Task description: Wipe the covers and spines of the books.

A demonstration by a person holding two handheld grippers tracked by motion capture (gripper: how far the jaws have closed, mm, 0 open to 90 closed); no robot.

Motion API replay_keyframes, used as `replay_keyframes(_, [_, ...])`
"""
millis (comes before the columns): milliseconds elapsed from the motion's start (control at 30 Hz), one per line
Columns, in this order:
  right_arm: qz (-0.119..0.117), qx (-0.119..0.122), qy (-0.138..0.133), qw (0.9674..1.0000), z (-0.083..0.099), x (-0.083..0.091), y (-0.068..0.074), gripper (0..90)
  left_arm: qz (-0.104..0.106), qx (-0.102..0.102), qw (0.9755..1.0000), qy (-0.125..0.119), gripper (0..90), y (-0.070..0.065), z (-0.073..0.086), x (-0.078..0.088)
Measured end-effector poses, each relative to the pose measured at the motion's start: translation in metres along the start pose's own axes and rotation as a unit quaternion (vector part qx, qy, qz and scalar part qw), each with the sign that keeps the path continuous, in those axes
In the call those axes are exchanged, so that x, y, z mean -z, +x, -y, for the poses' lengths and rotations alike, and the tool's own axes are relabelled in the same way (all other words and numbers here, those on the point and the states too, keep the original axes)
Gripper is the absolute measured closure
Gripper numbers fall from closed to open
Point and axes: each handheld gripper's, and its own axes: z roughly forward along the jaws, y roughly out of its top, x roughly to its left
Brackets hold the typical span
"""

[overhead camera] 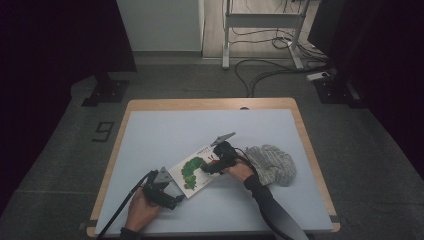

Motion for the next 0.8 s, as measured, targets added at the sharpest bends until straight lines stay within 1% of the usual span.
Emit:
replay_keyframes(133, [-0.003,-0.006,-0.007,1.0000,-0.002,0.005,0.001,5.9,0.000,0.000,1.0000,0.000,0.0,0.000,0.000,0.000])
replay_keyframes(333, [-0.003,-0.003,-0.026,0.9997,-0.008,0.016,0.004,7.8,0.001,0.001,1.0000,-0.001,0.0,0.000,0.000,0.000])
replay_keyframes(433, [-0.003,-0.005,-0.030,0.9995,-0.011,0.023,0.007,8.2,0.001,0.001,1.0000,-0.001,0.0,0.000,0.000,0.000])
replay_keyframes(500, [-0.002,-0.002,-0.032,0.9995,-0.011,0.027,0.008,8.4,0.001,0.000,1.0000,-0.001,0.0,0.000,0.000,0.000])
replay_keyframes(633, [-0.004,-0.005,-0.040,0.9992,-0.011,0.036,0.012,9.2,0.001,-0.001,1.0000,0.000,0.0,0.000,0.000,0.000])
replay_keyframes(700, [-0.004,-0.003,-0.041,0.9992,-0.009,0.039,0.013,9.5,0.001,-0.001,1.0000,0.000,0.0,0.000,0.000,0.000])
replay_keyframes(800, [-0.006,-0.007,-0.042,0.9991,-0.006,0.043,0.015,9.7,0.000,-0.001,1.0000,0.000,0.0,0.000,0.000,0.000])
